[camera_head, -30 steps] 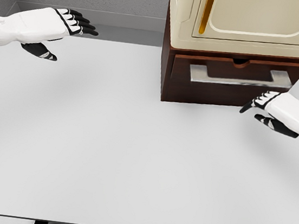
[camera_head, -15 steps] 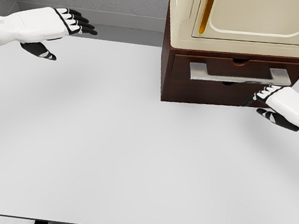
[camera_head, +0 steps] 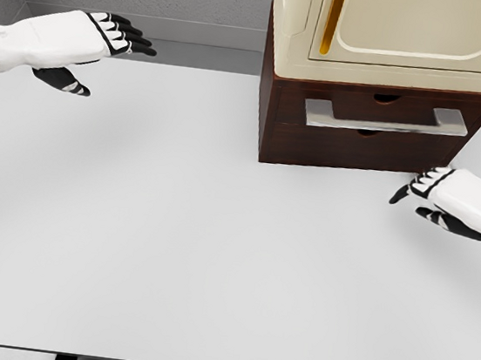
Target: Put the switch into the drawer with left arm, and close the drawer with right arm
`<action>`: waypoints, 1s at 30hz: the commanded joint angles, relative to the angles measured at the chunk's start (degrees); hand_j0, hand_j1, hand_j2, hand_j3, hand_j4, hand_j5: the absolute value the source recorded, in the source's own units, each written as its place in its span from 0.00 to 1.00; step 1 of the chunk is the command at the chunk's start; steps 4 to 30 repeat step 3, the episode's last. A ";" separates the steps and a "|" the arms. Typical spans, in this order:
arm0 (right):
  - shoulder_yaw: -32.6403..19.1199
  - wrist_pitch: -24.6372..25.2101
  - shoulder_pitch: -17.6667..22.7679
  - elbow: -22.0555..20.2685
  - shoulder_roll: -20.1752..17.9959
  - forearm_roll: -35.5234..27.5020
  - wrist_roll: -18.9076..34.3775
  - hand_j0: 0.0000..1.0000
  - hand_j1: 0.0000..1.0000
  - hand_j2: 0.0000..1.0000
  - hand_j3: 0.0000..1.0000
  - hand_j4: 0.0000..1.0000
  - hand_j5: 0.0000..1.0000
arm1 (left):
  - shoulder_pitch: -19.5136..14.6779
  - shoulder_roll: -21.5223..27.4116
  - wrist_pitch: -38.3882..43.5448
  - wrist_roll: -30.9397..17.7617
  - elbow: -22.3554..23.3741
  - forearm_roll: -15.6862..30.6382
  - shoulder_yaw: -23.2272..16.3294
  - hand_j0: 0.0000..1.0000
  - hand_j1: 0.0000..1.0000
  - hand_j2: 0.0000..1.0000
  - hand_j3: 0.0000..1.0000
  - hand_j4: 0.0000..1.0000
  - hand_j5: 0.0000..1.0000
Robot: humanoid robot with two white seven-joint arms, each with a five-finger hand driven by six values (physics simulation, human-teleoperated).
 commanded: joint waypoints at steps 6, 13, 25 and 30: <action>-7.43 0.08 5.36 -7.03 -3.88 -0.54 -0.08 0.99 0.99 0.99 0.99 0.99 0.99 | 0.00 0.05 0.08 0.03 0.00 0.80 0.07 1.00 1.00 1.00 1.00 1.00 1.00; -7.43 0.08 5.36 -7.03 -3.88 -0.54 -0.08 0.99 0.99 0.99 0.99 0.99 0.99 | 0.00 0.05 0.08 0.03 0.00 0.80 0.07 1.00 1.00 1.00 1.00 1.00 1.00; -7.43 0.08 5.36 -7.03 -3.88 -0.54 -0.08 0.99 0.99 0.99 0.99 0.99 0.99 | 0.00 0.05 0.08 0.03 0.00 0.80 0.07 1.00 1.00 1.00 1.00 1.00 1.00; -7.43 0.08 5.36 -7.03 -3.88 -0.54 -0.08 0.99 0.99 0.99 0.99 0.99 0.99 | 0.00 0.05 0.08 0.03 0.00 0.80 0.07 1.00 1.00 1.00 1.00 1.00 1.00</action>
